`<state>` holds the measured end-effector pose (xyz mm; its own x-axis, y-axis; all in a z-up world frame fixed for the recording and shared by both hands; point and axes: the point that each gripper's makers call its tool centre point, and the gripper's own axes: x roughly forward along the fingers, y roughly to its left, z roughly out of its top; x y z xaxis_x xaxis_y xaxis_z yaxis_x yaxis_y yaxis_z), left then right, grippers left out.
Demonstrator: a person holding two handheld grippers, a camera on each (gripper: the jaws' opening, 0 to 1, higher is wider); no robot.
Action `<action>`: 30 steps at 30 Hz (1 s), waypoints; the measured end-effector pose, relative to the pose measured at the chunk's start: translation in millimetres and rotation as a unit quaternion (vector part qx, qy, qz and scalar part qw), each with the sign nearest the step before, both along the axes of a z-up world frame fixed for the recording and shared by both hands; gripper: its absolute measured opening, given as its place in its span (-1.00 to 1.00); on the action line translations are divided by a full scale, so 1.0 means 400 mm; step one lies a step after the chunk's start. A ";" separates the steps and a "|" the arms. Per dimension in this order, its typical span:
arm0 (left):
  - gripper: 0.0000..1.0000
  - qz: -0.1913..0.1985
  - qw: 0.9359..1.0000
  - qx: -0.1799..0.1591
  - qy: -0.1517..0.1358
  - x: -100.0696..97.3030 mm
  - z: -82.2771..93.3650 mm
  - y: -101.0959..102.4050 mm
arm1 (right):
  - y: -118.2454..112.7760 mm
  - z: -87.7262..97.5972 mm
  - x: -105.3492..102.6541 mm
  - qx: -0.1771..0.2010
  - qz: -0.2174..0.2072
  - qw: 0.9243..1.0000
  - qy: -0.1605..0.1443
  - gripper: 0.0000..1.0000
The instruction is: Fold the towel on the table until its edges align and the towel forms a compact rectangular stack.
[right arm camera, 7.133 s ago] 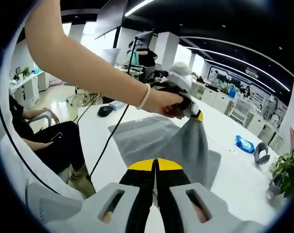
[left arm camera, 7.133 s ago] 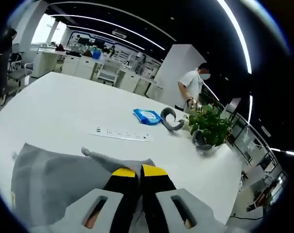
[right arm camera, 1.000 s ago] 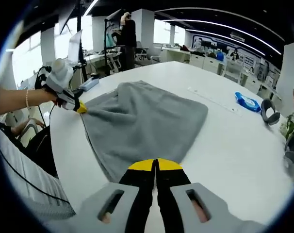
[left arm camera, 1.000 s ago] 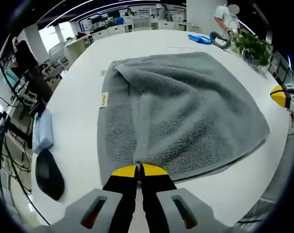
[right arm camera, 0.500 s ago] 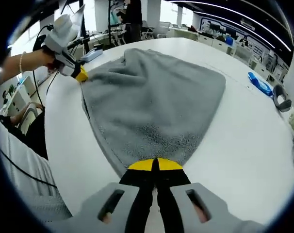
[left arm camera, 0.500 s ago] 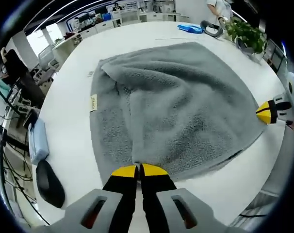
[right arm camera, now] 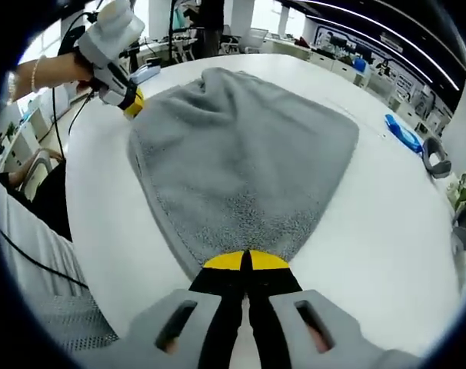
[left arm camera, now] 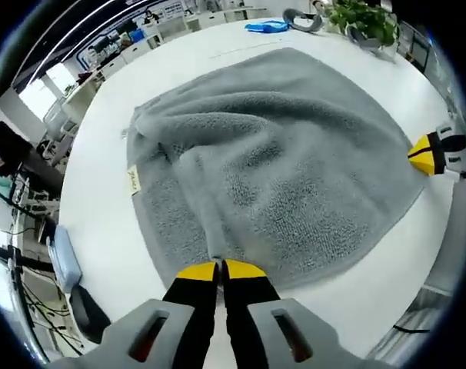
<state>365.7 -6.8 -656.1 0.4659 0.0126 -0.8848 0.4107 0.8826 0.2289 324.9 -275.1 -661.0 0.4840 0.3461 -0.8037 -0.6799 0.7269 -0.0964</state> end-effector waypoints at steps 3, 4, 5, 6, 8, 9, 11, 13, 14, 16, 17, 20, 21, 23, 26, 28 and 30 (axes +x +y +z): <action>-0.95 0.004 1.000 -0.008 -0.001 0.004 -0.001 -0.004 | -0.005 0.001 -0.012 -0.001 -0.004 1.000 0.011 -1.00; -0.95 0.005 1.000 -0.009 -0.001 0.006 -0.001 -0.006 | -0.009 0.001 -0.018 -0.002 -0.003 1.000 0.014 -1.00; -0.95 0.004 1.000 -0.009 -0.001 0.008 -0.001 -0.008 | -0.012 0.001 -0.022 -0.003 -0.002 1.000 0.016 -1.00; -0.95 0.002 1.000 -0.010 -0.002 0.011 0.000 -0.013 | -0.015 0.001 -0.026 -0.003 -0.003 1.000 0.018 -1.00; -0.95 -0.005 1.000 -0.008 -0.002 0.018 0.000 -0.021 | -0.025 0.000 -0.040 -0.002 -0.007 1.000 0.026 -1.00; -0.95 -0.009 1.000 -0.007 -0.002 0.020 0.000 -0.024 | -0.028 0.001 -0.046 -0.002 -0.008 1.000 0.027 -1.00; -0.95 -0.016 1.000 -0.003 -0.002 0.027 -0.001 -0.032 | -0.035 0.001 -0.056 -0.004 -0.008 1.000 0.028 -1.00; -0.95 -0.020 1.000 0.000 -0.003 0.032 0.000 -0.039 | -0.041 0.001 -0.064 -0.006 -0.006 1.000 0.029 -1.00; -0.95 -0.021 1.000 0.000 -0.004 0.035 -0.001 -0.043 | -0.044 0.001 -0.068 -0.007 -0.006 0.999 0.031 -1.00; -0.95 -0.025 1.000 0.001 -0.009 0.042 0.000 -0.053 | -0.051 0.000 -0.081 -0.006 -0.013 0.999 0.042 -1.00; -0.95 -0.027 1.000 0.001 -0.011 0.049 -0.001 -0.059 | -0.054 0.000 -0.084 -0.005 -0.015 0.999 0.044 -1.00; -0.95 -0.044 0.999 0.014 -0.017 0.060 0.000 -0.075 | -0.060 -0.002 -0.099 -0.004 -0.017 0.999 0.045 -1.00; -0.95 -0.055 0.998 0.023 -0.019 0.064 0.000 -0.080 | -0.062 -0.002 -0.105 -0.003 -0.019 0.999 0.046 -1.00; -0.95 -0.066 0.997 0.032 -0.021 0.066 0.001 -0.086 | -0.065 -0.002 -0.114 -0.003 -0.021 0.998 0.051 -1.00; -0.95 -0.075 0.996 0.035 -0.023 0.075 0.000 -0.094 | -0.064 -0.002 -0.130 -0.003 -0.017 0.998 0.061 -1.00; -0.95 -0.075 0.996 0.029 -0.025 0.085 0.001 -0.098 | -0.062 -0.003 -0.142 -0.001 -0.013 0.997 0.070 -1.00; -0.95 -0.073 0.997 0.018 -0.027 0.094 0.001 -0.104 | -0.059 -0.004 -0.153 0.004 -0.015 0.996 0.082 -1.00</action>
